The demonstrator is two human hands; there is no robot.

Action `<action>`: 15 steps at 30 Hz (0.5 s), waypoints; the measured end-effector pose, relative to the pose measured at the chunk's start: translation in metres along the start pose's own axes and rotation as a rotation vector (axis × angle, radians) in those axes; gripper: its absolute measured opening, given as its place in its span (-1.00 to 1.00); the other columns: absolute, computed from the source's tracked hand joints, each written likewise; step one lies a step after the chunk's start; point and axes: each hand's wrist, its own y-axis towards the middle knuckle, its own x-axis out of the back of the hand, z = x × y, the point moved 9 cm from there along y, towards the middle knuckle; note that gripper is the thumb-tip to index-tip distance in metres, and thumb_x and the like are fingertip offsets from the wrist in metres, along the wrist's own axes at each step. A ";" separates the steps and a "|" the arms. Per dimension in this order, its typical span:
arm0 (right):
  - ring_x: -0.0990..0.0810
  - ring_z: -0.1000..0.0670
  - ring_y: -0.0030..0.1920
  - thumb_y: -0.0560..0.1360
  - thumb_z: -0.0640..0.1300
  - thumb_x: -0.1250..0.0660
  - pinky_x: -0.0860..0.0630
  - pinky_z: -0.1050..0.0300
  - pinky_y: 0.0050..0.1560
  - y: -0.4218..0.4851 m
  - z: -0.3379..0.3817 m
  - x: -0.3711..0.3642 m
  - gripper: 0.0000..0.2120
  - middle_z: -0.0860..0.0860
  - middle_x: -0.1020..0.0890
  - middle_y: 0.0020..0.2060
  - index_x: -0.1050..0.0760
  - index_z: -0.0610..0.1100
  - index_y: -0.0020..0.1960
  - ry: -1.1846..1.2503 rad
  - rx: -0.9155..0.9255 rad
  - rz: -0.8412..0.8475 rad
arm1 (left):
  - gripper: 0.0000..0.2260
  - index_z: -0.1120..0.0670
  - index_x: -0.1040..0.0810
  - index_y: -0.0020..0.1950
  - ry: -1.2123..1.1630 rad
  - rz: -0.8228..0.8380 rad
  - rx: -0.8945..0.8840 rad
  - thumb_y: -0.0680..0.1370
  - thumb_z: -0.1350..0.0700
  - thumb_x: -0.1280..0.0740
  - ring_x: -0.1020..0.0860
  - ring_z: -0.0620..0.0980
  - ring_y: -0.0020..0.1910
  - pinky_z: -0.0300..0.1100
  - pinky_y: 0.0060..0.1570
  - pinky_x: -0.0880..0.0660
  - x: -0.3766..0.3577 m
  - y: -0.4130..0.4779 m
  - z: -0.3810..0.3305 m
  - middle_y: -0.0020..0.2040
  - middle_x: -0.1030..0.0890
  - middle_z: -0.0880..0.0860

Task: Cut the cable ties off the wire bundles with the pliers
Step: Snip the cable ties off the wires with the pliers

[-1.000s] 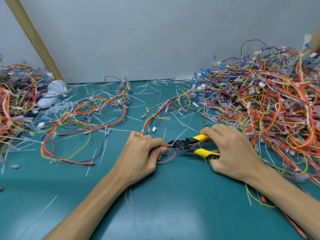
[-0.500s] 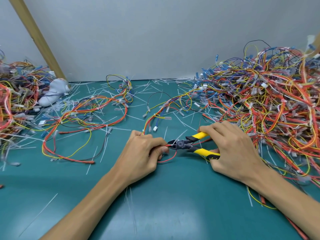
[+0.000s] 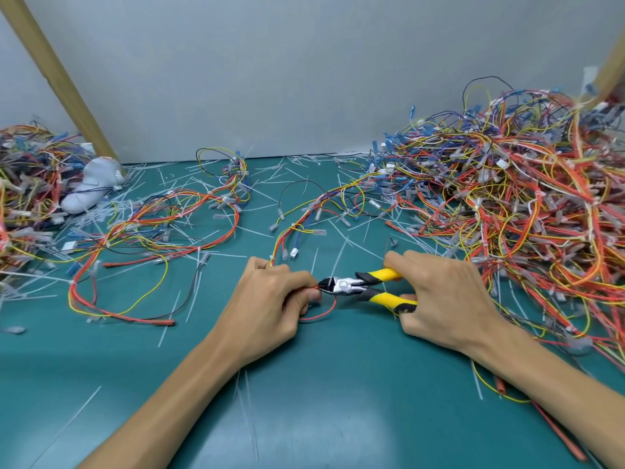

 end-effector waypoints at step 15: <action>-0.29 -0.02 -0.47 0.06 -0.11 -0.38 -0.12 0.22 -0.51 0.001 -0.001 -0.002 -0.64 0.07 -0.38 -0.46 -0.39 0.00 -0.17 0.001 -0.002 -0.006 | -0.84 -0.06 -0.56 -0.17 0.011 0.022 0.008 0.56 0.03 -0.22 -0.46 -0.12 -0.28 -0.10 0.02 -0.32 0.001 0.001 -0.001 -0.36 -0.55 -0.14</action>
